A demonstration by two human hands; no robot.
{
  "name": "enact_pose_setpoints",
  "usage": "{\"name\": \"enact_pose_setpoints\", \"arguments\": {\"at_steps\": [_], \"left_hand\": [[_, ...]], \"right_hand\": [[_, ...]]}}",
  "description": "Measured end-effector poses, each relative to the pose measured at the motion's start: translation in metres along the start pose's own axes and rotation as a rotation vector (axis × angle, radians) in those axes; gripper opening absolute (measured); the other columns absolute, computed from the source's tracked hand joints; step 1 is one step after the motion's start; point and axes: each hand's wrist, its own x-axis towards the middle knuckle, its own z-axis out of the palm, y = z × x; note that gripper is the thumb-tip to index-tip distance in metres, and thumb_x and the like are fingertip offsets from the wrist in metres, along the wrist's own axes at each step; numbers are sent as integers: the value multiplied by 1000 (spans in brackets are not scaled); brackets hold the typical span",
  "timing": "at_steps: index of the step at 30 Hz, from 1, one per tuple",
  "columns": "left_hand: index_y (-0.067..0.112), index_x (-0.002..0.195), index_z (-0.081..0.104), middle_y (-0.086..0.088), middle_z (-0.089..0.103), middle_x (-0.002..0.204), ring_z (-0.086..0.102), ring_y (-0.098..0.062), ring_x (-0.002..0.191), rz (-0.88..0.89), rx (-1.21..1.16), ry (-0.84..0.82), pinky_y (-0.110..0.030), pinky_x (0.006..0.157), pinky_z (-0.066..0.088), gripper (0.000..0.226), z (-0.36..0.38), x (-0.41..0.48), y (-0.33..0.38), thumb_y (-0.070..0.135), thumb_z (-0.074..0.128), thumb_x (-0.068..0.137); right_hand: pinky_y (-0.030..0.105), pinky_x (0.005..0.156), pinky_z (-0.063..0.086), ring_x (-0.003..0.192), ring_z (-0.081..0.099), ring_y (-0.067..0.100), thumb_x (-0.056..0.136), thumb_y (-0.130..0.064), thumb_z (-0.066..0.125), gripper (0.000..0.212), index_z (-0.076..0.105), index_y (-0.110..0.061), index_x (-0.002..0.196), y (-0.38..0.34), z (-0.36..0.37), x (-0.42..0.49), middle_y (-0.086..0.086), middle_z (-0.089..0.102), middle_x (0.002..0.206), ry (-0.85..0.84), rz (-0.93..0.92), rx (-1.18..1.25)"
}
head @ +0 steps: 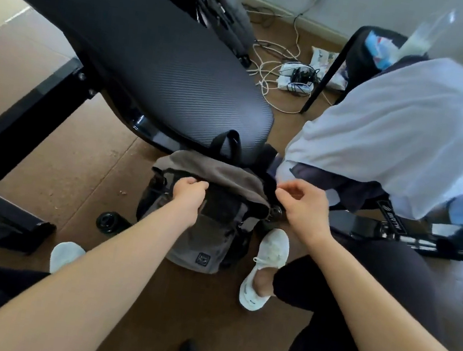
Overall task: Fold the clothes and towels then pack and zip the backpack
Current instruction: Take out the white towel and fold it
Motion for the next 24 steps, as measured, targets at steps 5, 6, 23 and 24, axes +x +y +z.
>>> {"name": "enact_pose_setpoints", "arguments": {"at_steps": [5,6,23,24], "left_hand": [[23,160,32,-7,43,155,44,-29,140,-16,17,-176,-46,115,41,67,24,3,7,22,63,101],[25,160,30,-7,38,160,37,-30,146,-11,23,-191,-49,117,40,68,26,6,6,23,64,101],[16,118,68,-4,76,111,69,-20,101,84,281,-513,-31,83,54,26,148,-70,43,36,58,103],[15,115,67,-6,74,112,68,-21,104,28,247,-542,-33,88,55,29,156,-77,46,40,58,102]], "right_hand": [[36,85,56,97,67,18,85,-23,74,22,70,-20,107,19,-23,14,1,71,102,199,327,395],[38,87,55,97,66,19,84,-24,75,28,68,-18,111,19,-28,18,4,70,106,239,341,448],[25,63,54,73,63,14,92,-13,68,11,64,-19,83,2,-65,49,-2,65,79,479,413,1049],[28,69,56,77,65,15,90,-6,67,13,65,-17,83,-1,-65,47,-1,67,81,450,377,1090]]}}
